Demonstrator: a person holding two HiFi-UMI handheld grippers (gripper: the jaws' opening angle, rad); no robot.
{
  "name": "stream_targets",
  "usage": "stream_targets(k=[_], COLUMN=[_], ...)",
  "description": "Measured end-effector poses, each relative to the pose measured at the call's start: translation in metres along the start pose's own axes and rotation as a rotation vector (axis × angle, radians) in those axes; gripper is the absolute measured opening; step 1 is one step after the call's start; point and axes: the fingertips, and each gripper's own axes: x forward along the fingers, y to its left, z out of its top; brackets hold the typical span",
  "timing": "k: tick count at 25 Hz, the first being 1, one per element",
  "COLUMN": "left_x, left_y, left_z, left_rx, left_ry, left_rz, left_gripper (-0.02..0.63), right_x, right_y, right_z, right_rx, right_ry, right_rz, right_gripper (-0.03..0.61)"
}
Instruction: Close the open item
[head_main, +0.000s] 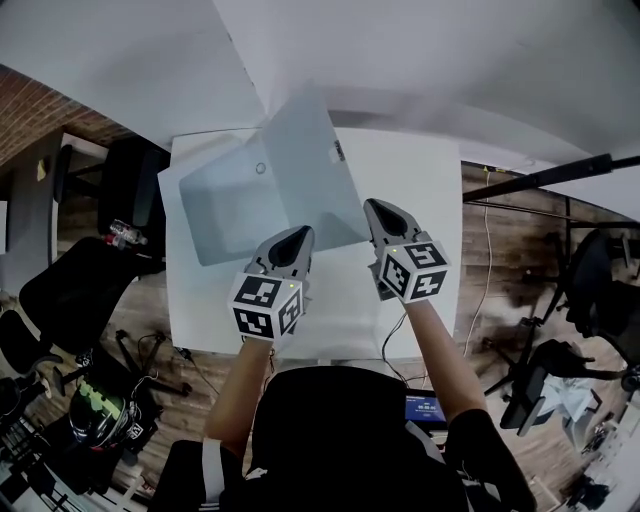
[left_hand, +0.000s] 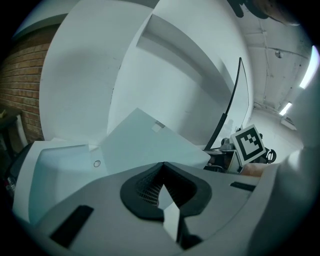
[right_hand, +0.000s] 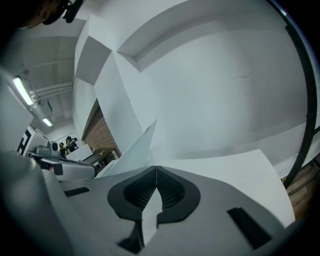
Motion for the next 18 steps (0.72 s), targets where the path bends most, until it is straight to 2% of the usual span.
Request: stream_targets(k=[10,18], left_x=[-0.019,-0.046], left_y=[0.011,0.032], left_z=[0.001,-0.005], left_rx=[-0.019,-0.062], left_ry=[-0.026,-0.058], left_rz=[0.022,0.089], left_gripper=[0.011,0.011], right_x=[0.004,0.017], right_y=[0.032,0.07], right_z=[0.007,0.005], right_rx=[-0.027,-0.061], right_ry=[0.001,0.015], right_rz=[0.056,0.139], right_gripper=[0.038,0.038])
